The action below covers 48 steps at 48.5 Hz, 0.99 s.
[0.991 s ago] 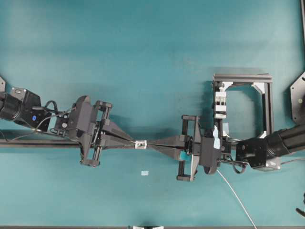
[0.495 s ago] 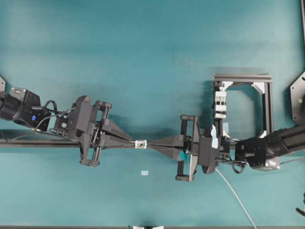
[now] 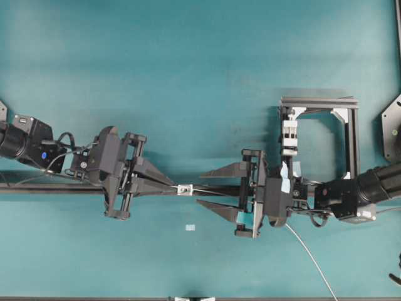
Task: Insert the wire through the hole in the metal fitting marked with a red label. (retake)
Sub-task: 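Grasp the protruding wire tip with the left gripper and open right gripper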
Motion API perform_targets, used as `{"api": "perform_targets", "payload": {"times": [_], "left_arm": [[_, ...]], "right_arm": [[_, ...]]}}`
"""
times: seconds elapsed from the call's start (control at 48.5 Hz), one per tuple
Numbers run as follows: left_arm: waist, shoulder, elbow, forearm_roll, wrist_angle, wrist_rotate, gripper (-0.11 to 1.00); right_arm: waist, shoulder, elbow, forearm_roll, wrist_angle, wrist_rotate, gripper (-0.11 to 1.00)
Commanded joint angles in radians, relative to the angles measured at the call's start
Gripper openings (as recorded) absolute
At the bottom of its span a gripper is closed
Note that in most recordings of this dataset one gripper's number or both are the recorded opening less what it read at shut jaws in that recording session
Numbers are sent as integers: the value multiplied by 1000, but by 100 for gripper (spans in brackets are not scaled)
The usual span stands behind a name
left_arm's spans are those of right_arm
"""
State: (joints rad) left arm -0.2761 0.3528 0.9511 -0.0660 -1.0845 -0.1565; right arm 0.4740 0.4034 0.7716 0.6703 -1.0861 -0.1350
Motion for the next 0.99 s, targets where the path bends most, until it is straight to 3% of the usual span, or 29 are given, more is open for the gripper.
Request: {"api": "perform_targets", "payload": {"times": [0.0,0.516,0.97], "left_arm": [[-8,-34,0,3,-3,2,-10],[-8,-89,38,3,34,3,-10],[-8,-229,141,3,124,3,-10]], "right_arm": [[2,-37,-5,-3,-8,0,71],[2,-37,-3,-3,-8,0,71],[2,-37,0,-3,-6,0,71]]}}
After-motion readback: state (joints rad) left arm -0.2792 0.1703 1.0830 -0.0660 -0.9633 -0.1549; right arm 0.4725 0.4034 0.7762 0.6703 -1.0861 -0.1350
